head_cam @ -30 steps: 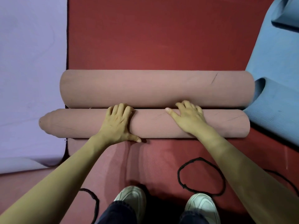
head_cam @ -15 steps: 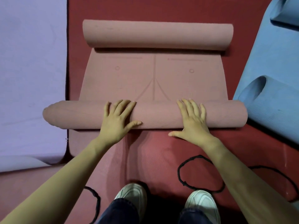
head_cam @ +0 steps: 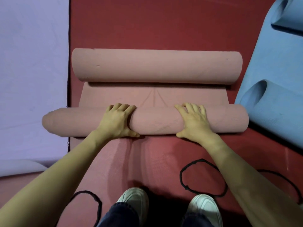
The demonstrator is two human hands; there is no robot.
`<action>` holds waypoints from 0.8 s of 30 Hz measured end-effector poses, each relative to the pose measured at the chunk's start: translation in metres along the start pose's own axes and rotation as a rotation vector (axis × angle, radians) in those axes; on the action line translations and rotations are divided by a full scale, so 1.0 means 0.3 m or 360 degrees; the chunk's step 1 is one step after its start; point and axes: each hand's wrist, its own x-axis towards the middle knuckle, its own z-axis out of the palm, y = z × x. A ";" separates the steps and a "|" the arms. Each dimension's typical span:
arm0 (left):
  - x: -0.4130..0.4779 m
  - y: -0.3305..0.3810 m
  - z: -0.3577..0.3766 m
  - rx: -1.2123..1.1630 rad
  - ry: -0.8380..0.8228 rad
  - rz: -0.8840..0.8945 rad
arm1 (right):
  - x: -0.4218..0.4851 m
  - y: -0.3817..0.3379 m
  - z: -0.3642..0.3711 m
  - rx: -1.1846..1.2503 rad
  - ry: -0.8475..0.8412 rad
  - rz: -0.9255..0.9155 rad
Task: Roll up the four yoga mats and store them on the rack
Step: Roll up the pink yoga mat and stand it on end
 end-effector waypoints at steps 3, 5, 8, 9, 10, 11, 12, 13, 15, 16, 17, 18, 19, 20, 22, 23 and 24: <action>-0.090 0.004 0.029 0.0014 0.0001 0.0027 | -0.070 -0.024 0.012 0.0026 -0.0062 -0.0058; -0.144 0.005 0.042 0.0014 -0.0061 0.0035 | -0.121 -0.047 0.025 0.0029 -0.0108 -0.0079; -0.199 0.014 0.039 0.0011 -0.0097 0.0052 | -0.198 -0.068 0.063 0.0050 -0.0043 -0.0085; -0.212 0.021 0.035 0.0013 -0.0094 0.0060 | -0.220 -0.069 0.072 0.0070 -0.0020 -0.0073; -0.224 0.029 0.030 0.0016 -0.0099 0.0065 | -0.237 -0.066 0.080 0.0086 -0.0012 -0.0063; -0.236 0.038 0.027 0.0020 -0.0107 0.0070 | -0.251 -0.062 0.084 0.0094 -0.0024 -0.0061; -0.249 0.046 0.025 0.0015 -0.0120 0.0075 | -0.261 -0.059 0.082 0.0093 -0.0052 -0.0075; -0.262 0.052 0.023 -0.0005 -0.0145 0.0078 | -0.269 -0.057 0.079 0.0080 -0.0091 -0.0098; -0.281 0.058 0.020 -0.0080 -0.0229 0.0052 | -0.277 -0.058 0.065 0.0062 -0.0200 -0.0142; -0.285 0.060 0.015 -0.0124 -0.0279 0.0020 | -0.278 -0.060 0.055 0.0078 -0.0278 -0.0144; -0.284 0.061 0.008 -0.0164 -0.0324 -0.0015 | -0.275 -0.059 0.043 0.0080 -0.0345 -0.0150; -0.277 0.062 0.002 -0.0194 -0.0355 -0.0042 | -0.268 -0.057 0.031 0.0067 -0.0413 -0.0156; -0.267 0.061 -0.006 -0.0219 -0.0379 -0.0066 | -0.254 -0.055 0.017 0.0069 -0.0489 -0.0149; -0.254 0.057 -0.012 -0.0251 -0.0418 -0.0095 | -0.238 -0.054 0.001 0.0132 -0.0548 -0.0125; -0.221 0.035 -0.025 -0.0375 -0.0533 -0.0170 | -0.192 -0.057 -0.016 0.0429 -0.0543 0.0014; -0.202 0.020 -0.029 -0.0457 -0.0572 -0.0196 | -0.165 -0.056 -0.015 0.0596 -0.0457 0.0101; -0.181 0.004 -0.030 -0.0528 -0.0590 -0.0214 | -0.139 -0.054 -0.010 0.0727 -0.0327 0.0180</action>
